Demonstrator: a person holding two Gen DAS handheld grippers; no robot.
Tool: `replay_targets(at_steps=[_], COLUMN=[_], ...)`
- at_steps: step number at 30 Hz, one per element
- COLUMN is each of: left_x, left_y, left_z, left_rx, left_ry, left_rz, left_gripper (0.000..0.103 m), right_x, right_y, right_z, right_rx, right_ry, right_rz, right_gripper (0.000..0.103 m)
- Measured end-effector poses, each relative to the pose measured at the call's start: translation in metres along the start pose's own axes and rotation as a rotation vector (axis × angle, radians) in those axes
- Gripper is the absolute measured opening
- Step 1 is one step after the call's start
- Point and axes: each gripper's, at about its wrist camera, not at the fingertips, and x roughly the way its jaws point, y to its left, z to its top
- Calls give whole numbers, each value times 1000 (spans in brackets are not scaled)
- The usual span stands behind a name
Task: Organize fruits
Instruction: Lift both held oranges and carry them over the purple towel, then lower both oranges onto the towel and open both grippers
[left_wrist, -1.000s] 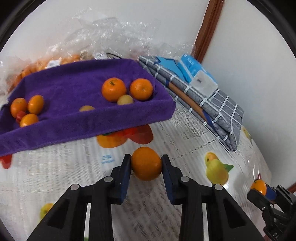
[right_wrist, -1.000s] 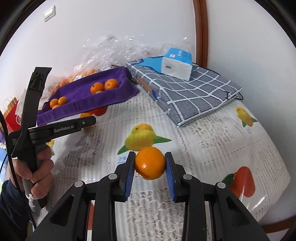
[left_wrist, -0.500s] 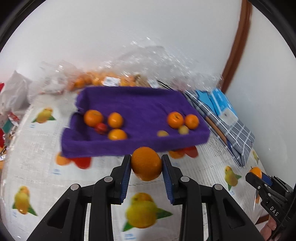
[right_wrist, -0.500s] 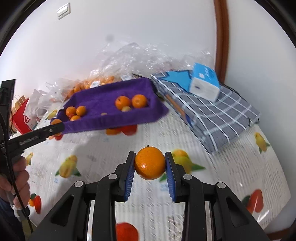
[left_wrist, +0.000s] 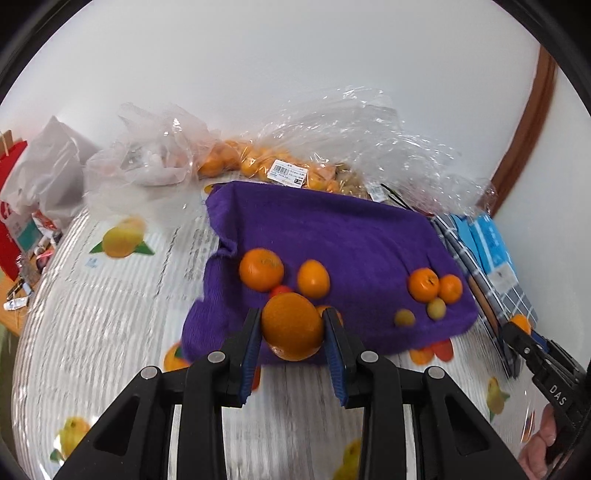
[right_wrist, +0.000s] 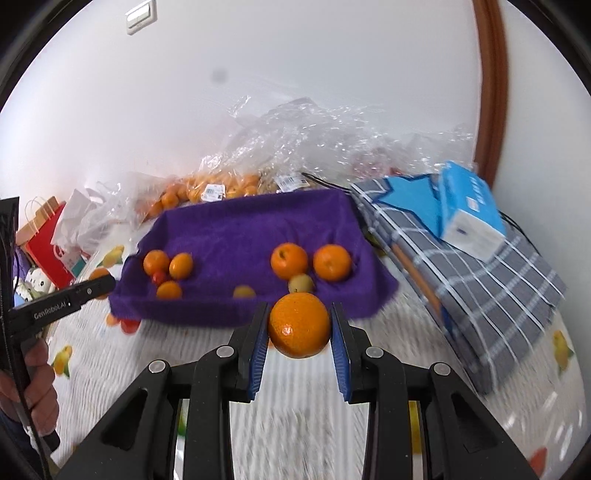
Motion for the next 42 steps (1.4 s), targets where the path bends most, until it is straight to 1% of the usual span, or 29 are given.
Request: replay_targets(at_steps=[5, 8, 11, 19, 24, 27, 28, 30, 31, 32, 33, 35, 37, 39, 42], left_x=[31, 49, 63, 80, 80, 79, 78, 73, 67, 62, 55, 37, 13, -5, -37], left_y=[-5, -8, -13, -21, -18, -19, -19, -19, -19, -21, -22, -25, -29, -32, -41], left_z=[22, 34, 37, 28, 26, 23, 22, 21, 21, 20, 20, 19, 16, 12, 2], left_rx=[18, 23, 43, 71, 70, 82, 85, 83, 84, 90, 96, 105, 108, 110, 134], left_ry=[6, 20, 39, 66, 76, 91, 96, 94, 89, 84, 76, 49, 16, -5, -64], left_rz=[4, 3, 10, 7, -3, 4, 7, 18, 30, 35, 38, 43, 45, 50, 87], left_gripper=[31, 31, 31, 32, 32, 34, 34, 39, 39, 39, 40, 44, 50, 52, 52], right_x=[43, 66, 83, 108, 108, 104, 101, 94, 87, 81, 71, 53, 31, 12, -22], right_y=[9, 15, 20, 28, 30, 31, 31, 31, 30, 30, 30, 30, 30, 30, 28], right_z=[21, 26, 25, 16, 15, 15, 15, 16, 17, 18, 20, 22, 24, 24, 20], right_rx=[0, -11, -25, -49, -72, -73, -70, -60, -54, -50, -45, -40, -35, -36, -20], right_ry=[19, 41, 67, 111, 103, 104, 105, 102, 97, 91, 78, 55, 32, 21, 11], right_rz=[24, 31, 32, 28, 7, 4, 5, 7, 3, 0, -4, -15, -31, -42, -67], right_gripper=[32, 32, 32, 32, 32, 33, 35, 42, 48, 49, 50, 53, 58, 59, 59])
